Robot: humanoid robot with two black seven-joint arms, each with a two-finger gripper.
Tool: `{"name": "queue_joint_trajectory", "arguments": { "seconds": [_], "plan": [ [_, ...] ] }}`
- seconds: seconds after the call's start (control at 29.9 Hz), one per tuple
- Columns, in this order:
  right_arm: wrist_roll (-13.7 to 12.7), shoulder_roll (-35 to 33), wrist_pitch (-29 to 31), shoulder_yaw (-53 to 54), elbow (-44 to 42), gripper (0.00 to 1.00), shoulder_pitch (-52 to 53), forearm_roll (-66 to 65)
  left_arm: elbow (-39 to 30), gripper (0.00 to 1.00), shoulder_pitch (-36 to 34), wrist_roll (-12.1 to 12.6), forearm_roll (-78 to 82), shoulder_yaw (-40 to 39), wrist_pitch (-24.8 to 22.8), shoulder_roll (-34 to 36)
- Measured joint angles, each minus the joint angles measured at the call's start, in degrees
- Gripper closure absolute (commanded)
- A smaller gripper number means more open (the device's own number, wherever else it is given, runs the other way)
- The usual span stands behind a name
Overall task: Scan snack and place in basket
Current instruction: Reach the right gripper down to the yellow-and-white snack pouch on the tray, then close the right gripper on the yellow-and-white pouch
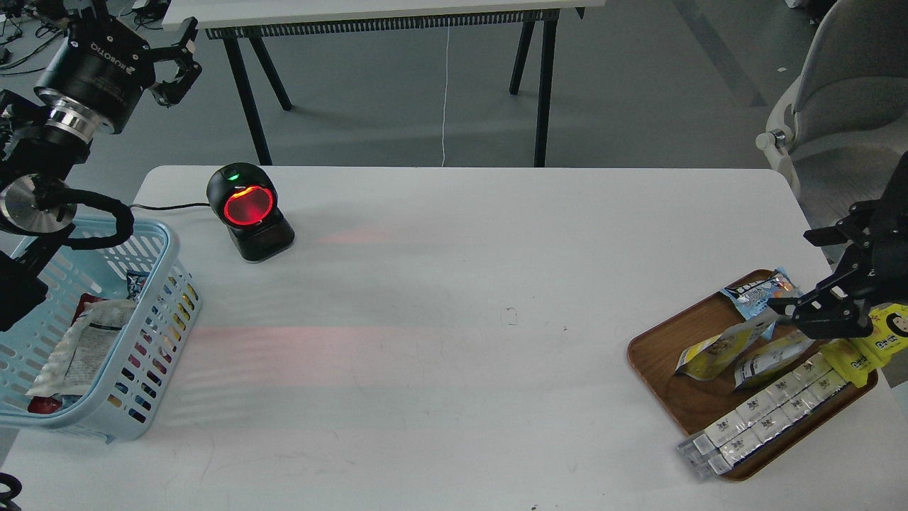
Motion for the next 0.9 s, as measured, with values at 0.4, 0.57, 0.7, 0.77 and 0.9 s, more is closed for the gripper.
{"name": "queue_joint_trajectory", "arguments": {
  "seconds": [0.4, 0.57, 0.7, 0.77, 0.9],
  "plan": [
    [0.0, 1.81, 0.0, -3.53, -0.07, 0.0, -0.67, 0.0, 1.03, 0.0, -0.01, 0.02, 0.09, 0.02, 0.0, -1.57],
    [0.0, 5.19, -0.02, -3.56, -0.09, 0.0, -0.39, 0.01, 1.04, 0.0, -0.06, 0.02, 0.09, 0.02, 0.0, -1.58],
    [0.0, 6.81, -0.02, -3.59, -0.16, 0.0, -0.32, 0.01, 1.04, 0.0, -0.06, 0.02, 0.09, 0.01, 0.0, -1.18],
    [0.0, 7.28, -0.02, -3.63, -0.17, 0.0, -0.32, 0.01, 1.04, 0.0, -0.06, 0.02, 0.09, -0.01, 0.0, -1.07],
    [0.0, 7.67, -0.02, -3.71, -0.26, 0.0, -0.56, 0.01, 1.06, 0.0, 0.26, 0.01, 0.06, -0.04, 0.0, -0.93]
  ]
}}
